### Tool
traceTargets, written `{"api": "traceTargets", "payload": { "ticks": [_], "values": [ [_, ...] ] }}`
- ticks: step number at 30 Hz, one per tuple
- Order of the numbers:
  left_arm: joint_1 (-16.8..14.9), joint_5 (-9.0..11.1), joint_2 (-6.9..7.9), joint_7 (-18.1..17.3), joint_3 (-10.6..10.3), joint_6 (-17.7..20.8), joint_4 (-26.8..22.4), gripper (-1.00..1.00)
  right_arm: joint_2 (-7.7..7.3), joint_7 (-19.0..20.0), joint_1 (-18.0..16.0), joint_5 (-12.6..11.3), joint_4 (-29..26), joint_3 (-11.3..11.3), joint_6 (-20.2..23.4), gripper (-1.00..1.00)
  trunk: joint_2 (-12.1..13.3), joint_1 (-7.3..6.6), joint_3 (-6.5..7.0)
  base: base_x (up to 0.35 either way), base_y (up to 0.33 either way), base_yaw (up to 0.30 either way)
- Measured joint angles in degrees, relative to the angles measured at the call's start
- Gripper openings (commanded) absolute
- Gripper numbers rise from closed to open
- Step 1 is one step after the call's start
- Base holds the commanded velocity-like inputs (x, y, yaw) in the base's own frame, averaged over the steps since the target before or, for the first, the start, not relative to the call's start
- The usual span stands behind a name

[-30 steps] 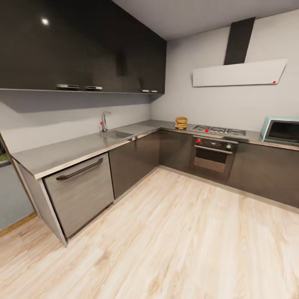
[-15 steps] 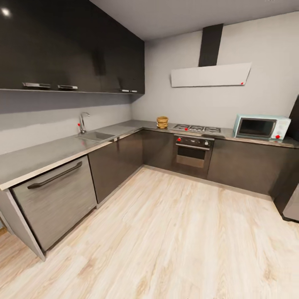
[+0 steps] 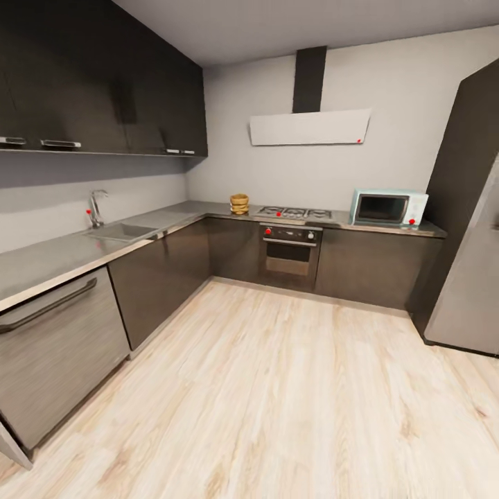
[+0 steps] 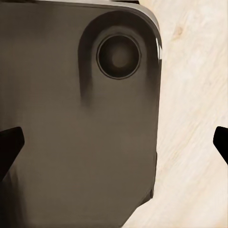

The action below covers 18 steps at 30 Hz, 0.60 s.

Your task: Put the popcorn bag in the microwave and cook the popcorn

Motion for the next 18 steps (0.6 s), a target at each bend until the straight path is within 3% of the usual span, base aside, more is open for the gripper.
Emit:
{"api": "traceTargets", "payload": {
  "ticks": [18],
  "values": [
    [0.0,0.1,0.28,0.0,0.1,0.1,0.1,1.0,-0.12,0.0,0.0,0.0,0.0,-0.1,-0.4,1.0,0.0,0.0,0.0,0.0,0.0,-0.293]
  ]
}}
